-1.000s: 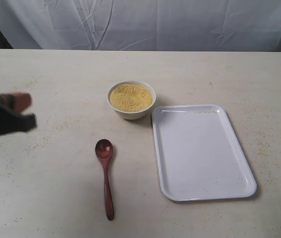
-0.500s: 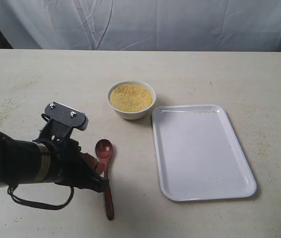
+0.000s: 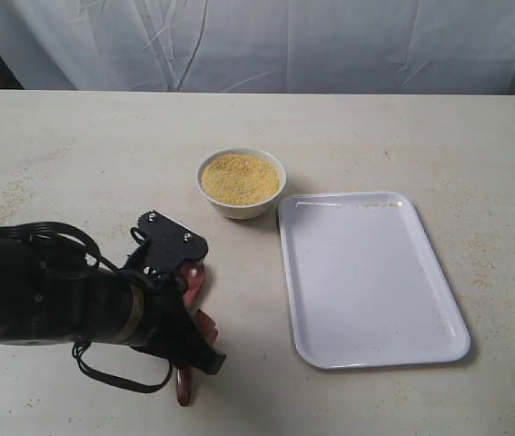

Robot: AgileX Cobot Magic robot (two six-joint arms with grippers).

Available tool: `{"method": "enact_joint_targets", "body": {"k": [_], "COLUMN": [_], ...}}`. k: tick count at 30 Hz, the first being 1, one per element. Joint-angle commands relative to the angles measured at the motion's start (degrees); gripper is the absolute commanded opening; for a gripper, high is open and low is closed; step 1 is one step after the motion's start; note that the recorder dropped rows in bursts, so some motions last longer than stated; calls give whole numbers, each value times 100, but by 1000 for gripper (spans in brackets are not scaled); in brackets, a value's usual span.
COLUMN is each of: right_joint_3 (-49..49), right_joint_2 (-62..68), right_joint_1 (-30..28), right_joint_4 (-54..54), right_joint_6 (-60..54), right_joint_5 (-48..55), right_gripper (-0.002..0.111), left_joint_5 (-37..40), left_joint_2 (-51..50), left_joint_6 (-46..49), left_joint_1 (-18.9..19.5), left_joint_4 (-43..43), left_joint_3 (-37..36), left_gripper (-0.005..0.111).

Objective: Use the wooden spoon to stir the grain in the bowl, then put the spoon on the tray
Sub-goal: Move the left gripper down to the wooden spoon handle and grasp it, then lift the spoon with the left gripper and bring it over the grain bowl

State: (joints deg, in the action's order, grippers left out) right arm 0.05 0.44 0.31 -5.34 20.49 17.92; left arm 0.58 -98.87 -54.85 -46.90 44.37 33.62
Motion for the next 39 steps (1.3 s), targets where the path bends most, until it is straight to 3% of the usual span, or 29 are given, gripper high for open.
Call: {"method": "enact_joint_targets", "body": {"k": [1,3,9,11,12,15,16,18,19,21,24,25,30,39], "right_joint_3": [-5,-5,-5,-5,-5,-5,-5,-5,-5,-5,-5,-5,-5,-5], "right_joint_2": [-44,-44,-44,-44,-44,-44,-44,-44,-44,-44,-44,-44,-44,-44], "right_joint_1": [-31,-31,-31,-31,-31,-31,-31,-31,-31,-31,-31,-31,-31,-31], "right_joint_4": [1,1,1,1,1,1,1,1,1,1,1,1,1,1], "right_joint_6": [-17,-17,-17,-17,-17,-17,-17,-17,-17,-17,-17,-17,-17,-17], "right_joint_5": [-49,-49,-49,-49,-49,-49,-49,-49,-49,-49,-49,-49,-49,-49], "right_gripper": [9,9,9,9,9,9,9,9,9,9,9,9,9,9], "left_joint_5": [87,305,1035,1726,2072,4107,4299,3764,3048,2483,2373,2362,2684,3584], "left_joint_2": [-182,-182,-182,-156,-107,551,739,1169,1212,1041,385,165,-820,-1687], "left_joint_6": [-22,-22,-32,-22,-11,530,693,1645,2315,3863,5903,6203,6794,7474], "left_joint_1": [-62,-62,-62,-62,-62,-34,23,420,754,1153,1237,1237,1237,1152], "left_joint_4": [129,129,129,110,110,387,568,877,695,265,-16,-105,-216,-204], "left_joint_3": [-13,-13,-13,73,127,683,872,1490,1862,2326,2812,2959,3648,4456], "left_gripper": [59,52,11,0,0,0,0,0,0,0,0,0,0,0]}}
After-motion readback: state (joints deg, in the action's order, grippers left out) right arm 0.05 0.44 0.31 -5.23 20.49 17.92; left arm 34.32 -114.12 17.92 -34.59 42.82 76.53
